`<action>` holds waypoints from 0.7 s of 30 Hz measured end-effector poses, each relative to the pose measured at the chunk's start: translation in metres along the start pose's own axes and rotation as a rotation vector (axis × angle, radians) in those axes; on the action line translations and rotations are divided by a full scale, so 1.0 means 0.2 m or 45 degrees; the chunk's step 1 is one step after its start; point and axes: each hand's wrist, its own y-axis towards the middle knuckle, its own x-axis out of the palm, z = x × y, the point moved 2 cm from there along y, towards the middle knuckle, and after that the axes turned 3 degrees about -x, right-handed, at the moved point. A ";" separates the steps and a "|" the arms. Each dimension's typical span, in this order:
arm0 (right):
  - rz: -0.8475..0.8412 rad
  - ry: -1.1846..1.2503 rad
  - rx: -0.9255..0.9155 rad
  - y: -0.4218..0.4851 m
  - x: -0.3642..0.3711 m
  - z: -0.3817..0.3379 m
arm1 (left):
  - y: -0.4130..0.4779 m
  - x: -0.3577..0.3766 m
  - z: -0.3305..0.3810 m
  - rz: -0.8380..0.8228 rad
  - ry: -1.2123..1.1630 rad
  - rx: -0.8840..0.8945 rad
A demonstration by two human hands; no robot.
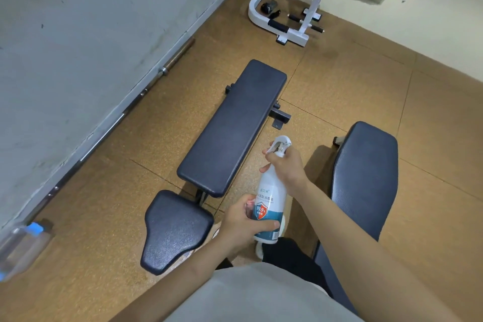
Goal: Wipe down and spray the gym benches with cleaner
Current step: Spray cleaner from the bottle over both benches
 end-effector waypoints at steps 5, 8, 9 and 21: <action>-0.046 0.001 -0.038 0.24 -0.12 -0.08 | 0.19 0.08 0.18 0.067 0.080 -0.005; -0.109 0.005 -0.052 0.40 -0.23 -0.12 | 0.31 0.18 0.29 0.141 0.104 -0.038; -0.133 -0.007 -0.045 0.46 -0.27 -0.13 | 0.35 0.23 0.33 0.154 0.103 -0.051; -0.339 0.115 -0.042 1.03 -0.70 -0.30 | 0.72 0.65 0.77 0.279 -0.002 -0.104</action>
